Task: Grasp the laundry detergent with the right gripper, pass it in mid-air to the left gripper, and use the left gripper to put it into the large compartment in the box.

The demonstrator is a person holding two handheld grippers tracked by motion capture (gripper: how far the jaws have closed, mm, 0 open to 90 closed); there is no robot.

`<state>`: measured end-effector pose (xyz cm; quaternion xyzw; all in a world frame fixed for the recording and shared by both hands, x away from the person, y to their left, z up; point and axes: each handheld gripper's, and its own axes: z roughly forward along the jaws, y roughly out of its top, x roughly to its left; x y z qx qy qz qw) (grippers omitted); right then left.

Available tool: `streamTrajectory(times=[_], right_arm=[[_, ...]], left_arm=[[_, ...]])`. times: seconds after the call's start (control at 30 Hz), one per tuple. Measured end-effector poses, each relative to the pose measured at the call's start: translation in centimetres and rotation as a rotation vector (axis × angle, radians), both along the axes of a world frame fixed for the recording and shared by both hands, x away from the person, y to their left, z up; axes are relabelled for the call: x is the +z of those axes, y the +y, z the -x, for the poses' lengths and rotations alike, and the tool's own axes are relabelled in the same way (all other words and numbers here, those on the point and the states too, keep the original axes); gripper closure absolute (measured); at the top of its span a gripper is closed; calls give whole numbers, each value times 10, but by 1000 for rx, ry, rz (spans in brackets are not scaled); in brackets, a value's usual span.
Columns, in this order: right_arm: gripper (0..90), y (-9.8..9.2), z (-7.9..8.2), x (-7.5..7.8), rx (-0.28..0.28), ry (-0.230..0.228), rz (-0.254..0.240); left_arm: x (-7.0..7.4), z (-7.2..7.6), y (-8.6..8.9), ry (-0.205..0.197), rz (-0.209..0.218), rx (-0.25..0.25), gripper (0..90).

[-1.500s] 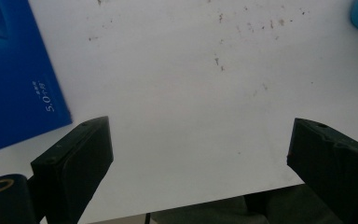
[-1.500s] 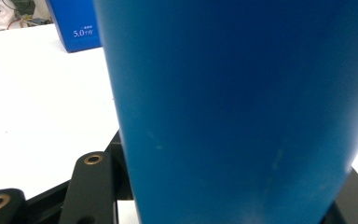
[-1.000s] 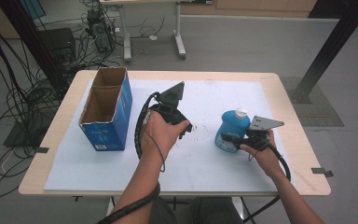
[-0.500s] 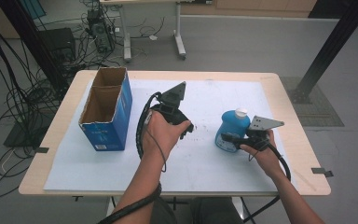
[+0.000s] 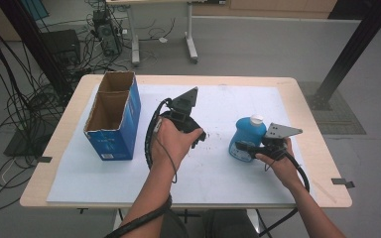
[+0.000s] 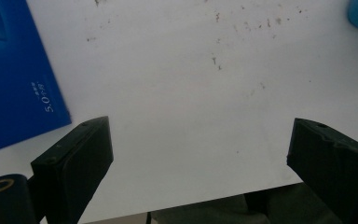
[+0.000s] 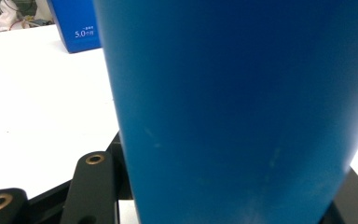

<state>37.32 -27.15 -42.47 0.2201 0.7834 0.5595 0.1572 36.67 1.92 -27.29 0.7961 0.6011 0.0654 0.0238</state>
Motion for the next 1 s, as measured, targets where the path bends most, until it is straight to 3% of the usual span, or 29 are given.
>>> streamTrajectory(times=[1.0], right_arm=[[439,0,0,1,1,5,3]], left_arm=[[3,1,0,-4,-4,-1,72]])
